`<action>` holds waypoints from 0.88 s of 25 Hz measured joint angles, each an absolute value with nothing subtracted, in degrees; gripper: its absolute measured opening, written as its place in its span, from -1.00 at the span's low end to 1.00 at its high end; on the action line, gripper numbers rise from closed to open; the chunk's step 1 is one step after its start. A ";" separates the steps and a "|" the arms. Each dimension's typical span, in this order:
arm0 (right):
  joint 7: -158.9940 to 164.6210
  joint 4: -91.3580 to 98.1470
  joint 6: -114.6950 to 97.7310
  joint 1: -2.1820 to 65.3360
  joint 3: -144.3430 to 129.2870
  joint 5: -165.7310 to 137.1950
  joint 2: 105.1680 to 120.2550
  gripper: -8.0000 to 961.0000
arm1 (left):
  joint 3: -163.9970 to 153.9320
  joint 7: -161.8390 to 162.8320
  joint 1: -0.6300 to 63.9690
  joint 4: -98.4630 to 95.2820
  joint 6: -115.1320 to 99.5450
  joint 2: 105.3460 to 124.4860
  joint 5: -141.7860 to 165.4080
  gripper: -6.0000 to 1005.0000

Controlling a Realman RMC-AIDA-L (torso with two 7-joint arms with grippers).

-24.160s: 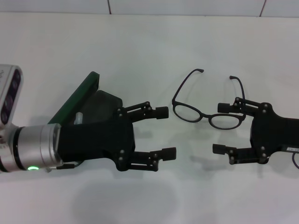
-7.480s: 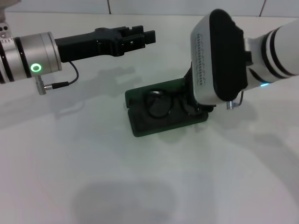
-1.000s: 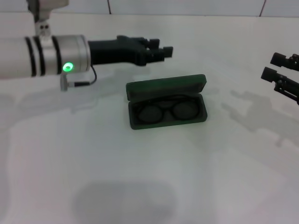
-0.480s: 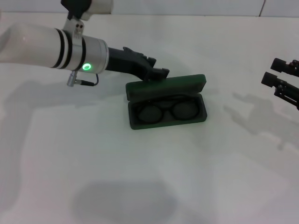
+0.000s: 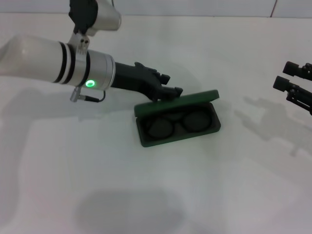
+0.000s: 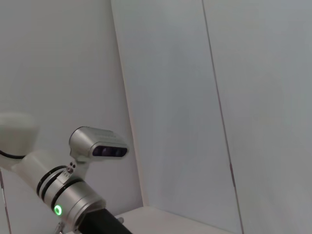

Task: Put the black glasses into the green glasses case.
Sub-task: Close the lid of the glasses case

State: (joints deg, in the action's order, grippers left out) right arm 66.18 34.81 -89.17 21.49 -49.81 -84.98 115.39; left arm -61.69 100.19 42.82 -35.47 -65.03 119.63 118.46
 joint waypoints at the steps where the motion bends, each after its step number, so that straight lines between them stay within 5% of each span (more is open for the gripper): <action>1: 66.18 34.81 -89.16 21.50 -49.82 -84.98 115.39 -0.04 | -62.01 99.15 42.31 -35.36 -65.07 119.72 118.36 0.24; 22: 66.18 35.06 -89.68 22.19 -50.87 -85.41 115.48 -0.04 | -66.47 83.52 34.97 -36.17 -69.01 119.20 100.28 0.24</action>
